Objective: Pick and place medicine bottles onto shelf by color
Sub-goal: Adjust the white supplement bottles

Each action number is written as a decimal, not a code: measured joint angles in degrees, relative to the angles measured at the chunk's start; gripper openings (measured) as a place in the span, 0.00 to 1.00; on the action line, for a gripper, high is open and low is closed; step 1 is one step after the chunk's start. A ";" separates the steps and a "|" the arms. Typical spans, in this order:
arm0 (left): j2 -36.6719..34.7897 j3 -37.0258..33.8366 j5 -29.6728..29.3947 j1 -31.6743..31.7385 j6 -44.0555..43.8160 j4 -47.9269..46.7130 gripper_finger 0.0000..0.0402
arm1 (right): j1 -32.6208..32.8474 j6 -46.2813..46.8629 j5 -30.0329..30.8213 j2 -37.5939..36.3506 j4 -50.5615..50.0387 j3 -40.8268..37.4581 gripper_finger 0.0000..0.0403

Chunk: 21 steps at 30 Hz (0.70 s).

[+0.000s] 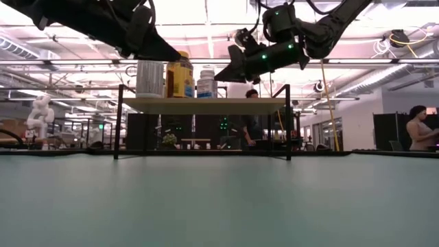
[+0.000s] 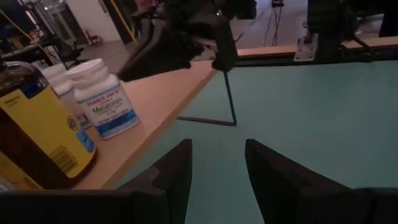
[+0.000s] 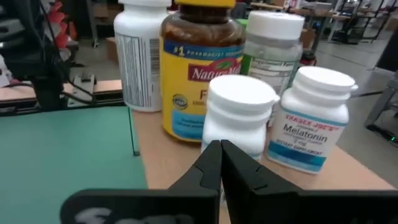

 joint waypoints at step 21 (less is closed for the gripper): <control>0.00 -0.02 2.55 3.17 -1.81 -0.29 0.38 | -1.20 1.01 -1.50 2.97 2.59 2.43 0.00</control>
